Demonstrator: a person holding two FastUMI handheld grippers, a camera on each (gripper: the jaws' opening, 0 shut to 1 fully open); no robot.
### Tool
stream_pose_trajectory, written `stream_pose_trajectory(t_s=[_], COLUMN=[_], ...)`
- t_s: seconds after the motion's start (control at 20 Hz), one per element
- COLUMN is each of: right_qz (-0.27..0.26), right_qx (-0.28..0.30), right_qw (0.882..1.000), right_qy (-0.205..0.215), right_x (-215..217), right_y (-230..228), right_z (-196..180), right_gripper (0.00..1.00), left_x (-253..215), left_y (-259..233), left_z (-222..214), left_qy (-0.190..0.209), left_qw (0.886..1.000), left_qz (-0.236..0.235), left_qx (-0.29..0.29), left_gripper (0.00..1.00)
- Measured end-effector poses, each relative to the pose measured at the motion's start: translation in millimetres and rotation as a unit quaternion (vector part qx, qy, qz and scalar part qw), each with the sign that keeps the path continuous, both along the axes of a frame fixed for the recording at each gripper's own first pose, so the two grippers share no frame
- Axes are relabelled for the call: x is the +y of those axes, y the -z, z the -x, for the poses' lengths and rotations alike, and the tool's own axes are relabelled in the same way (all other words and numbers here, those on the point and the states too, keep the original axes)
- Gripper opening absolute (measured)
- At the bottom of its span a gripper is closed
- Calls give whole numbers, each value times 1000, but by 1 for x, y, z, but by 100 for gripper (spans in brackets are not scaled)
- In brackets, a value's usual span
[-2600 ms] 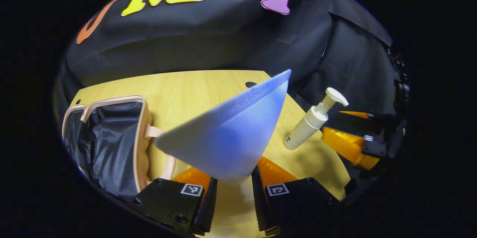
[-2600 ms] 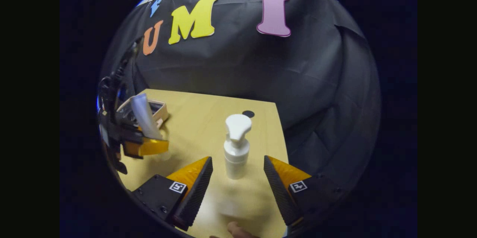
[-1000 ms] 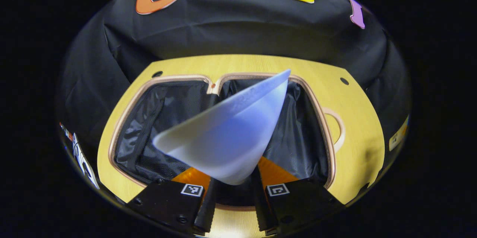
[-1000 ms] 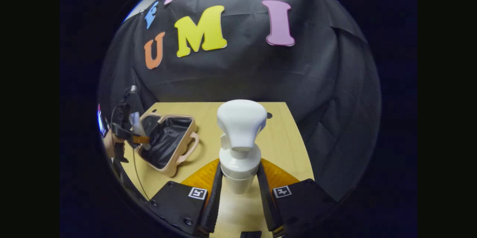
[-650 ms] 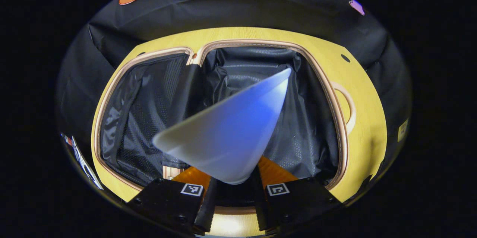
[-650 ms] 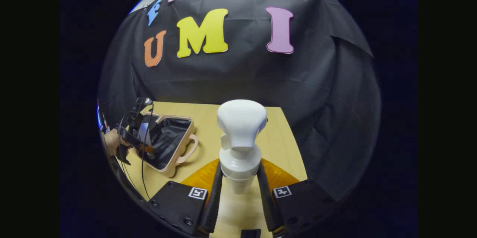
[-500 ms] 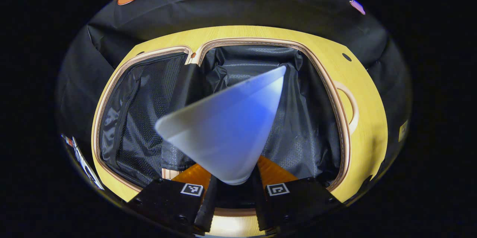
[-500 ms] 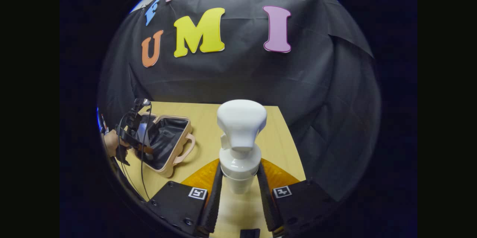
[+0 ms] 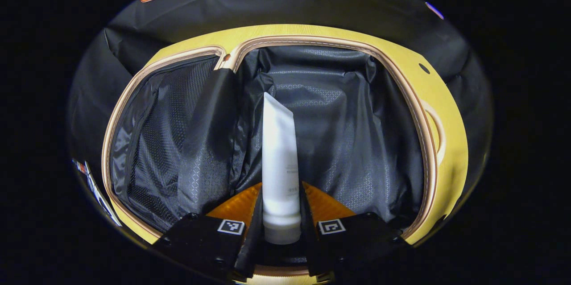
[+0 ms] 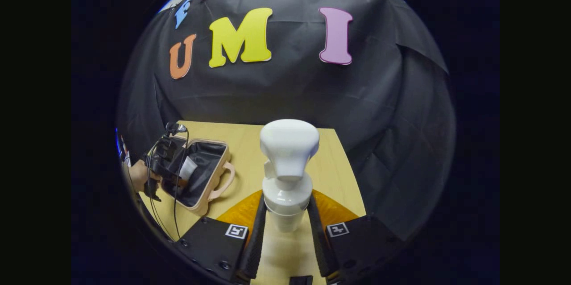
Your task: First open the suitcase, pack the skin care products into it, and then close the suitcase.
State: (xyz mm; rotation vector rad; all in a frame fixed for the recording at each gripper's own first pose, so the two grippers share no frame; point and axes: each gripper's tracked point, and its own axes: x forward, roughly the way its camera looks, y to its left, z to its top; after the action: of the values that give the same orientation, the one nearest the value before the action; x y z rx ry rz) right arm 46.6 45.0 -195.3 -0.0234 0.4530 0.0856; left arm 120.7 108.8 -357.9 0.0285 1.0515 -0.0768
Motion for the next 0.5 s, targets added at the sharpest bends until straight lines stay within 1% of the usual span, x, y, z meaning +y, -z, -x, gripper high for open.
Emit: stream_pose_trajectory(t_s=[0.15,0.2,0.25,0.35,0.4,0.5], right_qz=[-4,-2,-3,-7,-9,-10], right_qx=[-4,-6,-8,-8,-7,-9], right_qw=[1000,1000,1000,999,999,998], right_qy=[-12,-18,-24,-37,-44,-60], right_x=[21,30,39,61,73,103], right_y=[-10,-14,-17,-22,-24,-30], right_z=[-5,-8,-10,-16,-19,-26], right_gripper=[47,47,47,47,47,47], left_x=[-1,-6,-11,-12,-11,-11], left_y=[0,-2,-5,-12,-19,-39], left_z=[1,0,0,3,4,7], left_qy=[-6,-7,-6,-6,-8,-14], left_qw=[1000,1000,1000,999,998,995], left_qz=[4,14,28,40,47,68], left_qx=[-1,-7,-12,-25,-38,-66], left_gripper=[46,57,41,74,83,92])
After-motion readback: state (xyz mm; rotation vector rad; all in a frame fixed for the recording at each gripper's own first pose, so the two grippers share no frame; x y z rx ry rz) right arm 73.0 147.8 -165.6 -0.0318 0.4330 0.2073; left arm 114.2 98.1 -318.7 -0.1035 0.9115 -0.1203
